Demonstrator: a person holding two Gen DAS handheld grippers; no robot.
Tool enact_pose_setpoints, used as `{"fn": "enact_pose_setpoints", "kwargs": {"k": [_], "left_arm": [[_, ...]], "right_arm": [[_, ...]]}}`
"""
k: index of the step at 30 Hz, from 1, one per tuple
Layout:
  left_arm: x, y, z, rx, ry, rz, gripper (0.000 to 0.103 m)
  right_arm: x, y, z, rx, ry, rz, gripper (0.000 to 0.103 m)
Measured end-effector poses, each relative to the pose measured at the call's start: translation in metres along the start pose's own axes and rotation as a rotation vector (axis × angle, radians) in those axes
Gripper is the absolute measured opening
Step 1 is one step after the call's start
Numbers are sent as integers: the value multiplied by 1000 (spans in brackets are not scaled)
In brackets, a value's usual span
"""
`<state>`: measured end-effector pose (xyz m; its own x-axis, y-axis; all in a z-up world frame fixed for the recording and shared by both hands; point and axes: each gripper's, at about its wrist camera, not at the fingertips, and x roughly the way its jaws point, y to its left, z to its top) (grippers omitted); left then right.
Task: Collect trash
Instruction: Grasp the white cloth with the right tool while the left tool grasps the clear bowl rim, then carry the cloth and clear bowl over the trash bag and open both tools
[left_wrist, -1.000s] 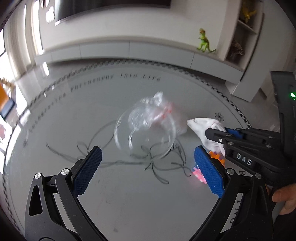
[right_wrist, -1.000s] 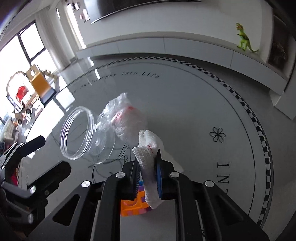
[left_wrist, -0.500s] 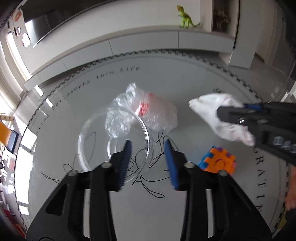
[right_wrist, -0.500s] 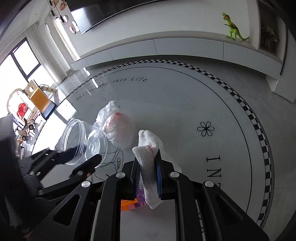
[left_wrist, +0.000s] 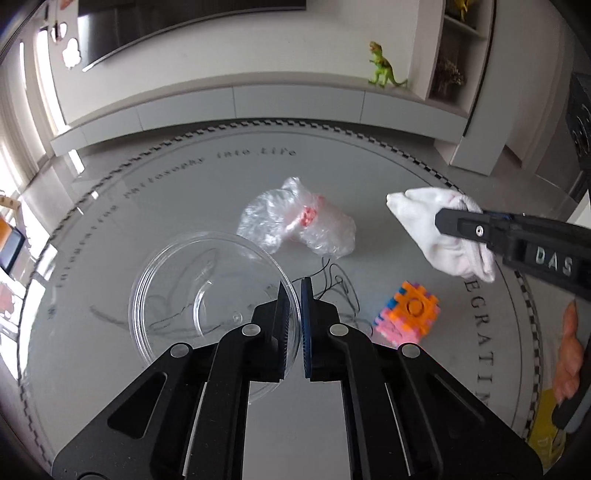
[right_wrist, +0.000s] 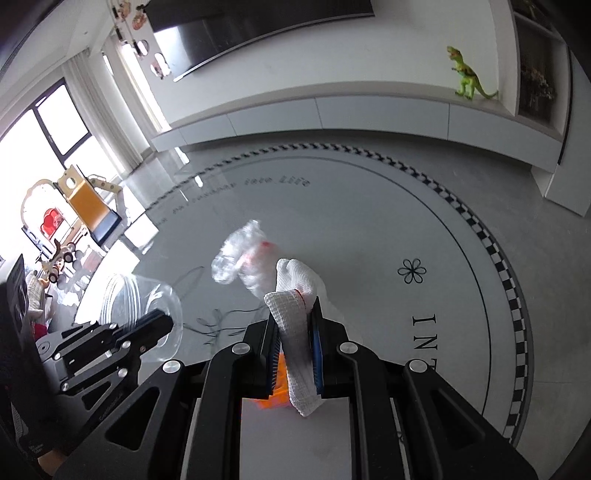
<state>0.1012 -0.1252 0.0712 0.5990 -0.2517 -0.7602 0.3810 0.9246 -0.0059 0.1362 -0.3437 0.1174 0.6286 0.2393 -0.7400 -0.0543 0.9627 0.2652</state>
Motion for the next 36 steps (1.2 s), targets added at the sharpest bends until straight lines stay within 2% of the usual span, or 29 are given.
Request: {"fn": "enact_pose_setpoints", "kwargs": {"k": [5,12,29,36], "left_arm": [[-38,5,-23,-9,-28,42,5],[-95,13,-80,-62,-51,63,5],[-195,73,-230,-335,-91,202,5],[-241,104,-307,-459,-88,304,5]], "right_arm": [[-31,27,-9,-33,-35,25,16],[-57,66,-39,-71,-31,95,16],[-90,218,-162,-296,74,327,16],[-102,293,-220,-412,145,441,16]]}}
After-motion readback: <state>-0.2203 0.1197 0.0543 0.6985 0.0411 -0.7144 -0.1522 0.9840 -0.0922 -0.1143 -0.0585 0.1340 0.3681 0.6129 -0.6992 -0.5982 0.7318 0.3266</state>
